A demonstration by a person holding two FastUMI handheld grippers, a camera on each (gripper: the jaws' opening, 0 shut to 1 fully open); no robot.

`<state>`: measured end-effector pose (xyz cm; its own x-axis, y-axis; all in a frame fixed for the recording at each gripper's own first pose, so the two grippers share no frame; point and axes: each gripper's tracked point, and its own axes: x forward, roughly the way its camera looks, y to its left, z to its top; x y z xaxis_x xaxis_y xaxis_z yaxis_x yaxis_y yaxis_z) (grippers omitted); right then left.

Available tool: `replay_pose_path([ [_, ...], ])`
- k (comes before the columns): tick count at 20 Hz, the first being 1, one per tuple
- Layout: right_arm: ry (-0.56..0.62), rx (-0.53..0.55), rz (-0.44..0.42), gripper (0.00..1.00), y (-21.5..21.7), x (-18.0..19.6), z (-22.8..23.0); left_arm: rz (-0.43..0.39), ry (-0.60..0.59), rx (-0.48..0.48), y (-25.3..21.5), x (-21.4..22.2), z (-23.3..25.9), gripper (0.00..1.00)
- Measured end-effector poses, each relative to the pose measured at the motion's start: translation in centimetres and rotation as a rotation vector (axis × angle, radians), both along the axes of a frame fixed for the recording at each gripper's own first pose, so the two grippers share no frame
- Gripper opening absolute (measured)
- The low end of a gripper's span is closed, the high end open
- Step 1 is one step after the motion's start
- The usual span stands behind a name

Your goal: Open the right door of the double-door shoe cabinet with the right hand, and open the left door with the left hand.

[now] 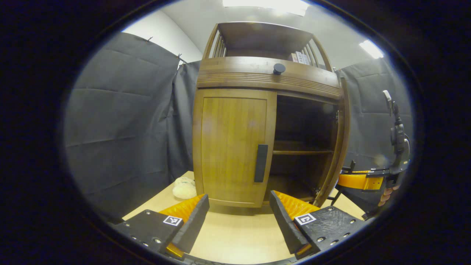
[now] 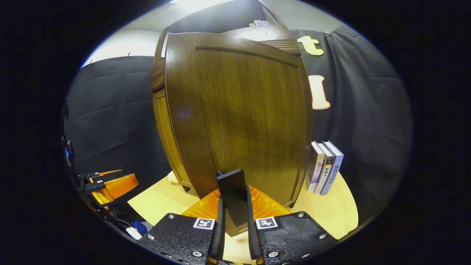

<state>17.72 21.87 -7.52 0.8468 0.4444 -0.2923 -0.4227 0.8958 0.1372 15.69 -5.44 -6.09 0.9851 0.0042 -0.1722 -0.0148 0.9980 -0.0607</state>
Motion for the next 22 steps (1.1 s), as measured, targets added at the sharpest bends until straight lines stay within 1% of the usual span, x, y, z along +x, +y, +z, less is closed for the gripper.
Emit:
replay_pose_path([
  [2, 0.001, -0.001, 0.012, 0.27, -0.4, -0.2, 0.1, 0.016, -0.002, 0.004, -0.6, -0.7, 0.0, 1.00],
  [9, -0.019, -0.006, 0.047, 0.27, -2.4, -0.6, 0.4, 0.066, -0.005, 0.002, -5.0, -3.9, -0.7, 1.00],
  [13, -0.033, -0.006, 0.047, 0.23, -3.4, -0.3, 0.6, 0.083, -0.002, -0.002, -7.3, -4.8, -1.1, 1.00],
  [16, -0.043, -0.008, 0.023, 0.20, -4.6, -0.1, 0.6, 0.085, -0.009, 0.009, -8.9, -5.0, -1.0, 1.00],
  [19, -0.056, 0.000, -0.023, 0.16, -6.0, 0.5, 0.8, 0.075, -0.013, 0.020, -10.5, -4.9, -1.2, 1.00],
  [20, -0.054, 0.004, -0.038, 0.12, -6.4, 0.7, 0.7, 0.071, -0.013, 0.022, -11.1, -4.9, -1.2, 1.00],
  [21, -0.050, 0.010, -0.054, 0.13, -6.8, 1.0, 0.7, 0.066, -0.012, 0.023, -11.6, -4.8, -1.2, 1.00],
  [22, -0.047, 0.016, -0.075, 0.11, -7.3, 1.2, 0.7, 0.063, -0.012, 0.025, -12.1, -4.8, -1.2, 1.00],
])
